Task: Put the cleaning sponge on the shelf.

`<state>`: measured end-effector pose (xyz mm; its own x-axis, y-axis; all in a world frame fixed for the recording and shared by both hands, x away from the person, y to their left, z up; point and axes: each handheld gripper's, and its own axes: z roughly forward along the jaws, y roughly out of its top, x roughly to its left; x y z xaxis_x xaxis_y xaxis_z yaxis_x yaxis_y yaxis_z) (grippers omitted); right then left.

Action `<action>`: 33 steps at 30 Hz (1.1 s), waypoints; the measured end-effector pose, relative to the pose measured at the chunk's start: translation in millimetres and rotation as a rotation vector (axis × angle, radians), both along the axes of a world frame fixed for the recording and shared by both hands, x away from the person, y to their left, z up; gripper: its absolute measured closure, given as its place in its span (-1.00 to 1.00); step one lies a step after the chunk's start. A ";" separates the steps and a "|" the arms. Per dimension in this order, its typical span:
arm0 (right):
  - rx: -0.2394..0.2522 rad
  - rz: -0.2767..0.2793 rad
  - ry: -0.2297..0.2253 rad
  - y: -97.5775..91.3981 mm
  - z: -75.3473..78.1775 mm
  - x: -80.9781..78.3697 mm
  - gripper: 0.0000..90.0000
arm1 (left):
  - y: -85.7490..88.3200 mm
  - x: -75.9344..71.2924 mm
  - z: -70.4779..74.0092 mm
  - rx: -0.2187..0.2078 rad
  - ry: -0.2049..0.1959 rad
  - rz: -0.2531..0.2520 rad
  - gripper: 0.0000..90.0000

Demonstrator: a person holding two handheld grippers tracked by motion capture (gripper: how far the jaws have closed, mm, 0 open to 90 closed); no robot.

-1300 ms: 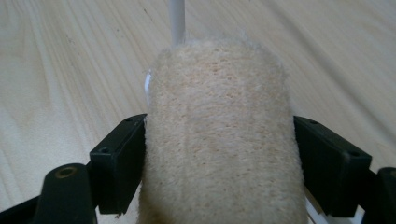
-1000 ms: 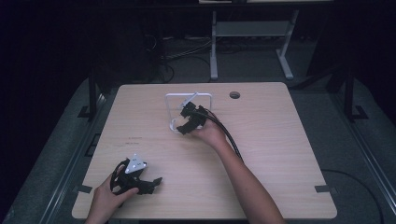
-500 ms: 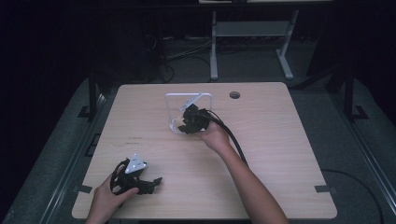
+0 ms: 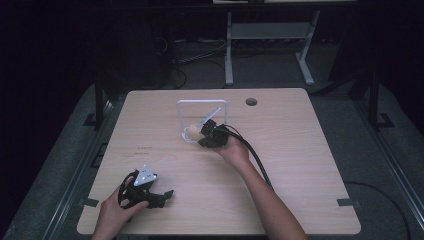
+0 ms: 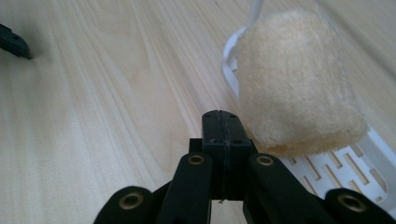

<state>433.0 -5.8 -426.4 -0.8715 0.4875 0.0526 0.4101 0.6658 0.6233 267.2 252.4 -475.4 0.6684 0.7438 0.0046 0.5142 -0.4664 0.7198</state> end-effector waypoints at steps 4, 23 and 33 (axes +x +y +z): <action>-0.016 -0.020 -0.003 -4.8 -6.0 5.0 1.00 | -0.1 0.0 -0.1 -0.001 -0.001 0.002 -0.73; -0.035 -0.085 -0.011 -22.5 -13.0 15.0 1.00 | -0.1 0.0 -0.1 -0.001 -0.001 0.001 -0.73; -0.005 -0.074 -0.020 -31.0 -8.6 -2.6 1.00 | 0.0 0.2 0.0 0.001 -0.002 0.000 -0.73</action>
<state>430.4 -36.7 -435.0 -0.8342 0.5504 0.0332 0.4458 0.6376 0.6283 267.4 252.4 -475.4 0.6682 0.7440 0.0065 0.5127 -0.4667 0.7206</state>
